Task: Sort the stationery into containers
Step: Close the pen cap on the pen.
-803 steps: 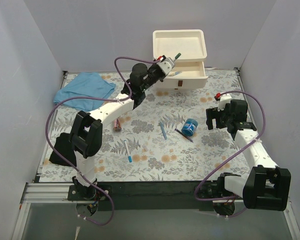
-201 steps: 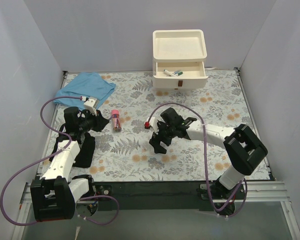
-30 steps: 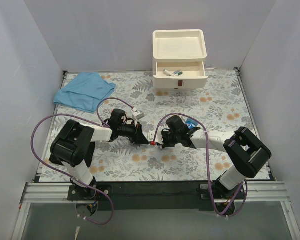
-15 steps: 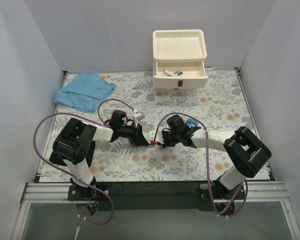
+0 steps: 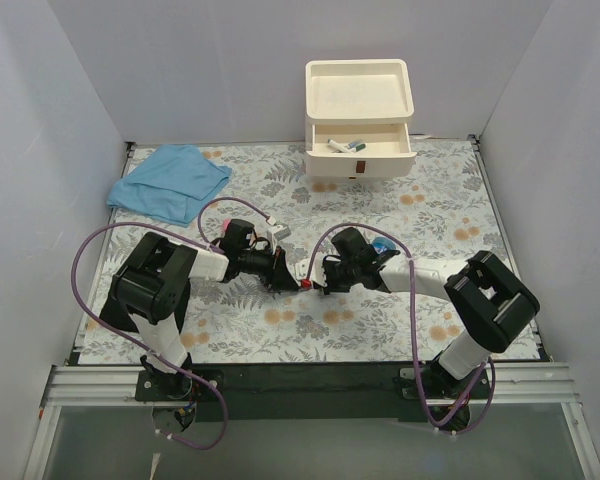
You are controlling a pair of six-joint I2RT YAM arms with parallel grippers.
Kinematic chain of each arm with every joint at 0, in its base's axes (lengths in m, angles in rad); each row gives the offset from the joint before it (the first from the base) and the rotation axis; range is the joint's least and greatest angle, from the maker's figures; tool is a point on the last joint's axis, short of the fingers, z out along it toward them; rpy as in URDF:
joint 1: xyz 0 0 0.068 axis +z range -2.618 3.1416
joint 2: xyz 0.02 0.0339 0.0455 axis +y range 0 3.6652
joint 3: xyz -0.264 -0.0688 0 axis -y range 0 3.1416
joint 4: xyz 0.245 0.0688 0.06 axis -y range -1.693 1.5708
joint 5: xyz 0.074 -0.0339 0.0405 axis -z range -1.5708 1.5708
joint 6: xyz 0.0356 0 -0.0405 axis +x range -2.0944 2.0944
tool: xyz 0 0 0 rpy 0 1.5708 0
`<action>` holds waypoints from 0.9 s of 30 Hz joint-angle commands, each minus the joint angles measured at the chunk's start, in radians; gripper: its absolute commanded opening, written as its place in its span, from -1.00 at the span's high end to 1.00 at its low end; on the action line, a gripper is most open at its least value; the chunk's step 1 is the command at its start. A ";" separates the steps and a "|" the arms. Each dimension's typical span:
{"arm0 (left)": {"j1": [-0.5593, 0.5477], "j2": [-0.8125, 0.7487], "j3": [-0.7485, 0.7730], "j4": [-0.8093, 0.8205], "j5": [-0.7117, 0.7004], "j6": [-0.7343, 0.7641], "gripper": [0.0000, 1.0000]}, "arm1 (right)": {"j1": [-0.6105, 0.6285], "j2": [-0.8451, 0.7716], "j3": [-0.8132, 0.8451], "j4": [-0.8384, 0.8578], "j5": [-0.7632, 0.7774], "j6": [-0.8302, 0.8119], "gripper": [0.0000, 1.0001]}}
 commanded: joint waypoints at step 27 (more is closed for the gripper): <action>0.028 -0.082 -0.024 -0.067 -0.005 0.046 1.00 | 0.004 0.062 0.074 -0.081 -0.014 -0.003 0.97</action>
